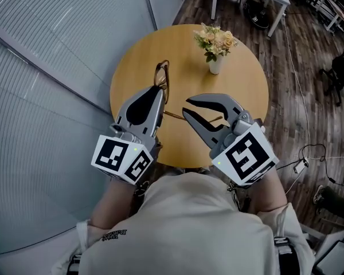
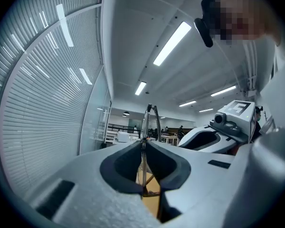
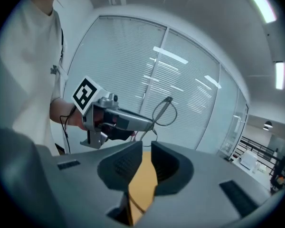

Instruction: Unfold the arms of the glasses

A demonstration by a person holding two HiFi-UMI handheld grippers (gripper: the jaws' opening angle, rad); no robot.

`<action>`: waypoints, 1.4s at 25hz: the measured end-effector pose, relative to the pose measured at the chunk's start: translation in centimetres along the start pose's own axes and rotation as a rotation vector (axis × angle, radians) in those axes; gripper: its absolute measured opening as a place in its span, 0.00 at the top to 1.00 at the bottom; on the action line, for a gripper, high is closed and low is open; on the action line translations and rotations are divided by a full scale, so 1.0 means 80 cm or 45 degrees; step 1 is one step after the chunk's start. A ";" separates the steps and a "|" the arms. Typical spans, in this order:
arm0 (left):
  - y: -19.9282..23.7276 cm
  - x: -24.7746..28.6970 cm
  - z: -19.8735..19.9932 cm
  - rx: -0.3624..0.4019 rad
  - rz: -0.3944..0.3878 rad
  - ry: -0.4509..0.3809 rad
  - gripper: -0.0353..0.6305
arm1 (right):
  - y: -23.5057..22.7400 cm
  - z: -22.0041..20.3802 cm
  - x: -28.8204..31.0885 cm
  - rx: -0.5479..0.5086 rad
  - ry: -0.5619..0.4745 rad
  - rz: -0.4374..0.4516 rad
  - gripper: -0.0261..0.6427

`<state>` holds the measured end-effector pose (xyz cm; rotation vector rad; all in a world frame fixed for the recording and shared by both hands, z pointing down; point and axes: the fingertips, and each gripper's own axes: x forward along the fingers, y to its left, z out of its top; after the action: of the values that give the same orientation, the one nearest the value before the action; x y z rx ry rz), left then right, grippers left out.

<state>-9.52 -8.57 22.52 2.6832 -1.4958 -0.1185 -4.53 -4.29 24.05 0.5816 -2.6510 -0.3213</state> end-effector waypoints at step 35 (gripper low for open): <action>0.000 0.001 -0.027 0.037 0.012 0.078 0.88 | 0.007 -0.057 0.036 0.055 0.119 0.152 0.90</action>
<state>-9.26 -8.59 24.67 2.6758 -1.5037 -0.0135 -5.13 -5.71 29.22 0.4387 -2.5945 -0.1972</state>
